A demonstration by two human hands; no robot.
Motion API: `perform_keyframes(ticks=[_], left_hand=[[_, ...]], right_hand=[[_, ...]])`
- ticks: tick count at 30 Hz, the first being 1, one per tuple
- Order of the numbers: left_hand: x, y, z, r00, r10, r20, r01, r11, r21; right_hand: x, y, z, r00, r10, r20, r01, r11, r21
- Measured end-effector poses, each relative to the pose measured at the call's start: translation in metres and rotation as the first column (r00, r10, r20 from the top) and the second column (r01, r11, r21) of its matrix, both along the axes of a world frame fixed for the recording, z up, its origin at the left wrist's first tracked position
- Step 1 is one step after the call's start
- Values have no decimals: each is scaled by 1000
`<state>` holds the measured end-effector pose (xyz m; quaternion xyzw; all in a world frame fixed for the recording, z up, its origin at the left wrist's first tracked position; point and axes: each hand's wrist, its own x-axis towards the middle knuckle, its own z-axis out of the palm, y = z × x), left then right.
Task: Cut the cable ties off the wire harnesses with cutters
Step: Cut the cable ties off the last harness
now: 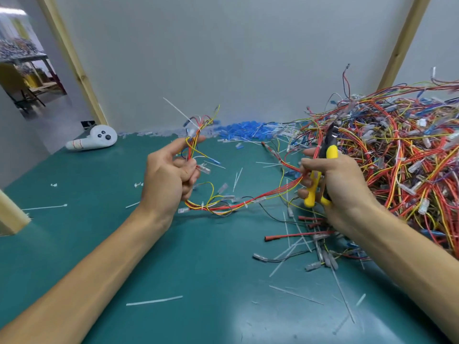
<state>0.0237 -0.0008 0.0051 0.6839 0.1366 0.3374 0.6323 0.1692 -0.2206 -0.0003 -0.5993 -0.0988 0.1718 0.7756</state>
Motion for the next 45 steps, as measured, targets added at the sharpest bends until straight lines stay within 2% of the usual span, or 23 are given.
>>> perform_keyframes(ticks=[5,8,12,15,18,23,27,29,32,34,36,39,41,45], left_hand=[[-2,0,1,997,68,31,-69,997,39],[-1,3,0,996,83,41,-83,996,11],[0,8,-3,996,61,60,-60,998,-19],[-1,9,-3,993,-26,115,27,1000,-4],[-3,5,-2,984,-82,159,80,997,17],[-4,-2,2,968,-92,234,109,992,-62],[-5,-3,1,972,-102,213,129,985,-118],[-4,-2,2,973,-103,205,134,981,-141],[-2,0,2,977,-94,192,125,980,-157],[-2,2,1,976,-96,194,131,975,-177],[-3,3,0,973,-107,206,149,967,-204],[-4,6,-1,966,-120,231,176,954,-241],[-3,6,-1,969,-108,223,152,969,-193],[-2,0,-2,978,-108,176,105,994,28]], right_hand=[[-1,-1,1,995,-63,76,64,998,-17],[-2,-2,3,997,-27,65,26,1000,17],[-4,-3,6,992,93,88,-105,985,140],[-6,-4,7,968,212,131,-236,950,203],[-9,-4,8,933,313,179,-350,905,242],[-14,-7,9,861,450,238,-507,799,324],[-12,-8,8,818,501,283,-571,765,297],[-12,-8,8,838,460,294,-527,823,211],[-13,-6,6,866,288,409,-300,953,-35],[-17,-4,4,805,171,568,-58,976,-211],[-18,-4,1,731,63,680,192,937,-293],[-20,-5,1,658,-95,747,343,921,-185],[-18,-5,6,610,-175,772,380,920,-91],[-19,-8,12,657,-198,727,238,970,49]])
